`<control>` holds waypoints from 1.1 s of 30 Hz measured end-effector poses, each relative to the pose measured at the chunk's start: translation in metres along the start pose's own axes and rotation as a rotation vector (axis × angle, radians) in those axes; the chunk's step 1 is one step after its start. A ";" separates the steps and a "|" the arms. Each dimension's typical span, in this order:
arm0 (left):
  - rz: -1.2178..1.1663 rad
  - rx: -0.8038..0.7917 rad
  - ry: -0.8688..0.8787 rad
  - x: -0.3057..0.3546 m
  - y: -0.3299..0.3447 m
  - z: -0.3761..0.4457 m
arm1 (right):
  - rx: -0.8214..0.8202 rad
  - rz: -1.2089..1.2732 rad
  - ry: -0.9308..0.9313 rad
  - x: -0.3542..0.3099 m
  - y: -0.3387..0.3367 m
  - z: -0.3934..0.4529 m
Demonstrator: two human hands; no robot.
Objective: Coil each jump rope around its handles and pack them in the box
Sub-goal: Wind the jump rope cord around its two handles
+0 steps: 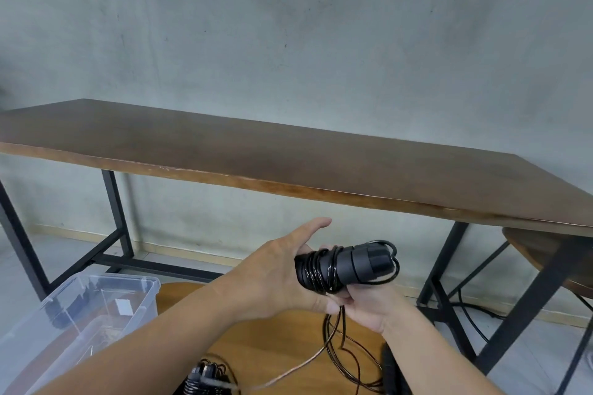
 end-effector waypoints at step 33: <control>0.966 0.091 0.171 -0.004 -0.005 0.010 | 0.208 -1.544 -0.068 -0.109 0.056 -0.046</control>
Point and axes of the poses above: each hand's wrist, its own z-axis towards the middle knuckle, its own y-axis out of the palm, x = y × z, the point moved 8 cm from there along z, towards the middle knuckle, and after that the axes turned 7 degrees about -z, right-handed, at the moved point
